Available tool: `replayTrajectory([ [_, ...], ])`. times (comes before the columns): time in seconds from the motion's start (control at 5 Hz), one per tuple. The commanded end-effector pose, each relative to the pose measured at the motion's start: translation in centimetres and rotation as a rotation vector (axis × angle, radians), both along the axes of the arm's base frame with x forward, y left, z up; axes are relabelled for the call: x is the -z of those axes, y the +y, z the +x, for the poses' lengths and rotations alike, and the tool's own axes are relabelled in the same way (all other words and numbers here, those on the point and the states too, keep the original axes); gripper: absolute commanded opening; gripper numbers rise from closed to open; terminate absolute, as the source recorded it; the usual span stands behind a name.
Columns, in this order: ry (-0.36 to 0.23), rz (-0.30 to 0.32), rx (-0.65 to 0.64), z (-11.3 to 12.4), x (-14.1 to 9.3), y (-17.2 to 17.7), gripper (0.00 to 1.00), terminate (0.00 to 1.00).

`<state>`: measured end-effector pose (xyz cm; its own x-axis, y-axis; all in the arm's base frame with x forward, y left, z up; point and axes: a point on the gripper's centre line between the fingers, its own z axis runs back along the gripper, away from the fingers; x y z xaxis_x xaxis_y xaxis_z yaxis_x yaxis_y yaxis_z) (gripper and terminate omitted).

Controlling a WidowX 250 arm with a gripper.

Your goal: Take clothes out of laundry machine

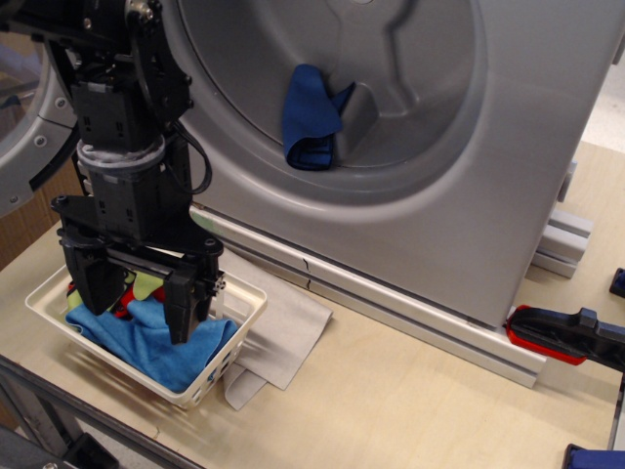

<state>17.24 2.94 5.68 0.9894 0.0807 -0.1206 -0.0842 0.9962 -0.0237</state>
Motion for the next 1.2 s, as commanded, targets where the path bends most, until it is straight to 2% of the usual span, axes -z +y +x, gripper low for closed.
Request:
replayTrajectory([
  [0.0, 0.0, 0.0, 0.0, 0.0, 0.0, 0.0, 1.0, 0.0],
  [0.2, -0.135, 0.007, 0.019, 3.7, 0.0, -0.1, 1.0, 0.0],
  [0.4, -0.255, 0.072, 0.026, 7.5, -1.1, 0.2, 1.0, 0.0],
  [0.6, -0.378, 0.17, 0.048, 10.6, -2.7, 0.9, 1.0, 0.0],
  [0.8, -0.517, 0.146, 0.057, 13.9, -3.9, 1.4, 1.0, 0.0],
  [1.0, -0.554, 0.126, 0.077, 16.8, -3.4, 1.4, 1.0, 0.0],
])
